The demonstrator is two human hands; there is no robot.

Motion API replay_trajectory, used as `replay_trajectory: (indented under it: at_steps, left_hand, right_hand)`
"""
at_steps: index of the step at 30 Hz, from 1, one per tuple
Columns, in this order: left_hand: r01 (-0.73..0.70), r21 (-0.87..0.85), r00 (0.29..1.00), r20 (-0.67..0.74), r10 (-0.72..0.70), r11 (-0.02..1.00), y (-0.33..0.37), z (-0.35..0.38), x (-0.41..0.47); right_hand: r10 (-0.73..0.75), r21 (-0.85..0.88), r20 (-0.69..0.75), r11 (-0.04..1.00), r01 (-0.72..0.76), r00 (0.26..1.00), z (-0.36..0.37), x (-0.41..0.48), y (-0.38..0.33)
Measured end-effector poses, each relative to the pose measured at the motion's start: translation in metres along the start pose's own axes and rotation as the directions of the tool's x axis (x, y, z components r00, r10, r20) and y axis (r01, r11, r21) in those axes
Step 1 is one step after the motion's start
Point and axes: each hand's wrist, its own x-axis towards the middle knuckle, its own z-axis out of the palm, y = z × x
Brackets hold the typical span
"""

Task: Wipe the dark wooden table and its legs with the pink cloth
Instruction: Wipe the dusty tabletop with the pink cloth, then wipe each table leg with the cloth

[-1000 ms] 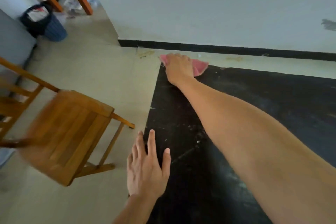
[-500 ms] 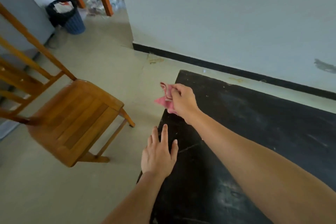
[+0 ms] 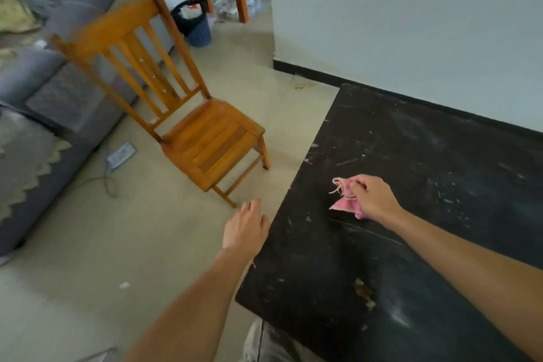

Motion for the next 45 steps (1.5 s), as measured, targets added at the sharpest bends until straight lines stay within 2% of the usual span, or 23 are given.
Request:
replay_trajectory:
  at_steps: [4, 10, 15, 20, 23, 26, 28, 29, 30, 32, 34, 37, 39, 41, 43, 45]
  left_hand:
    - [-0.001, -0.005, 1.000, -0.015, 0.001, 1.000, -0.047, -0.029, -0.030]
    - [-0.152, -0.021, 0.988, -0.016, 0.152, 0.988, -0.126, -0.070, -0.016]
    - [-0.320, 0.048, 0.944, 0.097, 0.314, 0.946, -0.186, -0.106, 0.025]
    - [-0.465, 0.160, 0.878, 0.210, 0.430, 0.871, -0.197, -0.140, 0.064]
    - [-0.551, 0.168, 0.826, 0.252, 0.504, 0.818, -0.184, -0.150, 0.077]
    - [-0.616, 0.169, 0.777, 0.290, 0.559, 0.769, -0.171, -0.147, 0.080]
    - [-0.640, 0.166, 0.754, 0.320, 0.573, 0.750, -0.169, -0.142, 0.078]
    - [-0.653, 0.159, 0.740, 0.343, 0.579, 0.741, -0.171, -0.137, 0.077]
    - [-0.671, 0.152, 0.720, 0.367, 0.589, 0.726, -0.173, -0.132, 0.077]
    - [-0.708, 0.146, 0.678, 0.415, 0.607, 0.691, -0.176, -0.126, 0.080]
    - [-0.741, 0.142, 0.635, 0.464, 0.618, 0.656, -0.177, -0.119, 0.084]
    - [-0.821, 0.121, 0.522, 0.557, 0.646, 0.559, -0.178, -0.108, 0.087]
    - [-0.885, 0.104, 0.416, 0.616, 0.669, 0.454, -0.178, -0.103, 0.093]
    - [-0.940, 0.087, 0.302, 0.664, 0.684, 0.331, -0.181, -0.095, 0.104]
    - [-0.973, 0.065, 0.201, 0.704, 0.681, 0.221, -0.191, -0.088, 0.114]
    - [-0.991, 0.040, 0.119, 0.729, 0.674, 0.131, -0.201, -0.079, 0.122]
  right_hand:
    - [-0.041, -0.089, 0.008, 0.995, 0.042, 0.999, 0.021, -0.036, -0.020]
    - [-0.033, -0.102, -0.037, 0.994, 0.029, 0.999, 0.070, -0.048, -0.063]
    - [0.150, 0.048, -0.199, 0.989, -0.143, 0.968, 0.134, -0.061, -0.096]
    - [0.333, 0.335, -0.271, 0.912, -0.235, 0.903, 0.174, -0.094, -0.114]
    - [0.408, 0.524, -0.281, 0.823, -0.217, 0.869, 0.182, -0.107, -0.113]
    - [0.475, 0.753, -0.238, 0.641, -0.148, 0.847, 0.184, -0.115, -0.109]
    - [0.510, 0.813, -0.227, 0.568, -0.127, 0.830, 0.189, -0.118, -0.106]
    - [0.538, 0.799, -0.239, 0.582, -0.152, 0.808, 0.192, -0.119, -0.105]
    - [0.572, 0.776, -0.253, 0.602, -0.190, 0.781, 0.197, -0.120, -0.103]
    - [0.641, 0.794, -0.272, 0.571, -0.209, 0.717, 0.205, -0.123, -0.107]
    - [0.704, 0.852, -0.303, 0.502, -0.148, 0.642, 0.212, -0.132, -0.111]
    - [0.767, 0.864, -0.406, 0.499, -0.065, 0.496, 0.231, -0.158, -0.111]
    - [0.808, 0.865, -0.458, 0.501, -0.023, 0.370, 0.250, -0.177, -0.113]
    - [0.844, 0.865, -0.493, 0.501, 0.018, 0.210, 0.277, -0.199, -0.117]
    - [0.879, 0.878, -0.477, 0.475, 0.051, 0.025, 0.313, -0.219, -0.123]
    - [0.889, 0.888, -0.446, 0.454, 0.075, -0.104, 0.356, -0.232, -0.125]
